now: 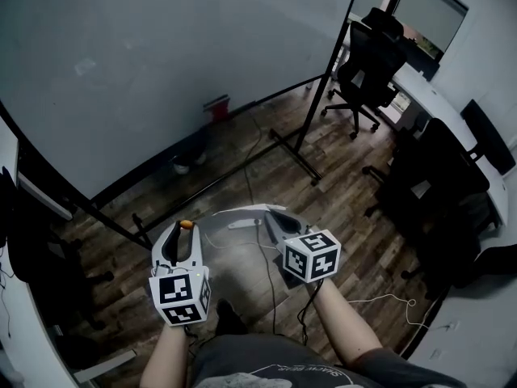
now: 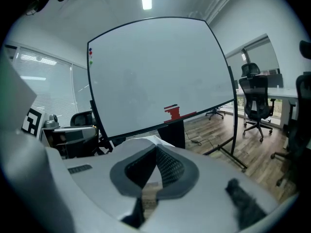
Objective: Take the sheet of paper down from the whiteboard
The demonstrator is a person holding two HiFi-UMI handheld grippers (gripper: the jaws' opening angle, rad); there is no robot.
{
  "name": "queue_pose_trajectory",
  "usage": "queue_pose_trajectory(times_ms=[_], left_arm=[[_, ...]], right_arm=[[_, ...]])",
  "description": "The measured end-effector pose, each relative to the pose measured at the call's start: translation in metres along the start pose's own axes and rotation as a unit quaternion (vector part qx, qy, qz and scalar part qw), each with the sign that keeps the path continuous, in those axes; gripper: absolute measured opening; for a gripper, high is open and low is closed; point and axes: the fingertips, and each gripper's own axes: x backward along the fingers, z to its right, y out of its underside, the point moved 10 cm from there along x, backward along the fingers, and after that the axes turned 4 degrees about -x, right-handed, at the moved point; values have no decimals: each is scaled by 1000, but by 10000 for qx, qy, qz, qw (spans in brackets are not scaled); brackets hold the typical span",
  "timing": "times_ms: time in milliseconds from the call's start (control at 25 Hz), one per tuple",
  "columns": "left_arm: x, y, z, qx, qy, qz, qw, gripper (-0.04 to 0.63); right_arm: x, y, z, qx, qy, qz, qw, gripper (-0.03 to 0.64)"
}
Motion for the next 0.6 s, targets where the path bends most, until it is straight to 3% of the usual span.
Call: queue_pose_trajectory(times_ms=[600], left_arm=[[86, 14, 85, -17, 101, 141, 9998, 126]], right_arm=[[114, 29, -15, 315, -267, 144, 9990, 21]])
